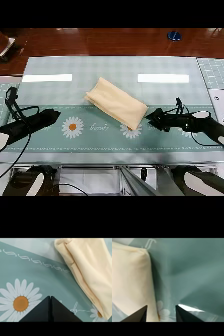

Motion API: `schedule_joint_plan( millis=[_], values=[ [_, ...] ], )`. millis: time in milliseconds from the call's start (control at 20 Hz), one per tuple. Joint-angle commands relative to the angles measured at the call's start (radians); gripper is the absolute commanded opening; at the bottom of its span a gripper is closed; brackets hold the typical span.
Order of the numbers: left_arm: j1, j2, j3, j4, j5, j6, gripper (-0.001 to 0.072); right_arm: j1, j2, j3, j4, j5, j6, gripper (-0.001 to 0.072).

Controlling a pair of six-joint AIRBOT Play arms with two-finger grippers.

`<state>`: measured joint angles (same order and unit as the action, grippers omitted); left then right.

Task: Fold the shirts.

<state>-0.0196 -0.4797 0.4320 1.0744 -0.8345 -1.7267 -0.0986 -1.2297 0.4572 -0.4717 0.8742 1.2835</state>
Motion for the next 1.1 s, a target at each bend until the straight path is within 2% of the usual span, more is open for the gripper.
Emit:
schedule_joint_plan(
  millis=[0, 200, 250, 300, 350, 400, 550, 650, 750, 1050],
  values=[
    [0.000, -0.024, -0.001, -0.027, 0.025, 0.001, 0.0022, 0.037, -0.112, 0.077, 0.016, 0.020, -0.047, 0.0411],
    [-0.001, -0.039, -0.001, -0.045, 0.031, 0.001, 0.0022, 0.176, -0.220, 0.218, -0.024, 0.036, -0.028, 0.0403],
    [0.000, -0.039, -0.001, -0.054, 0.031, 0.001, 0.0022, 0.201, -0.238, 0.261, -0.025, 0.034, -0.026, 0.0354],
    [-0.001, -0.039, -0.001, -0.056, 0.031, 0.001, 0.0022, 0.219, -0.253, 0.306, -0.032, 0.035, -0.026, 0.0257],
    [-0.001, -0.039, -0.001, -0.056, 0.031, 0.001, 0.0023, 0.237, -0.262, 0.349, -0.042, 0.042, -0.050, 0.0089],
    [-0.001, -0.039, -0.001, -0.056, 0.031, 0.002, 0.0022, 0.253, -0.269, 0.399, -0.045, 0.068, -0.090, 0.0021],
    [-0.001, -0.039, -0.001, -0.056, 0.031, 0.002, 0.0022, 0.284, -0.268, 0.583, -0.122, 0.184, -0.074, 0.0021],
    [-0.001, -0.039, -0.001, -0.056, 0.031, 0.002, 0.0022, 0.302, -0.264, 0.740, -0.234, 0.262, -0.004, 0.0021],
    [-0.001, -0.039, -0.001, -0.055, 0.031, 0.002, 0.0022, 0.296, -0.262, 0.904, -0.249, 0.372, 0.011, 0.0020],
    [-0.001, -0.039, -0.001, -0.056, 0.031, 0.001, 0.0023, 0.200, -0.262, 1.374, -0.501, 0.609, 0.193, 0.0020]
  ],
)
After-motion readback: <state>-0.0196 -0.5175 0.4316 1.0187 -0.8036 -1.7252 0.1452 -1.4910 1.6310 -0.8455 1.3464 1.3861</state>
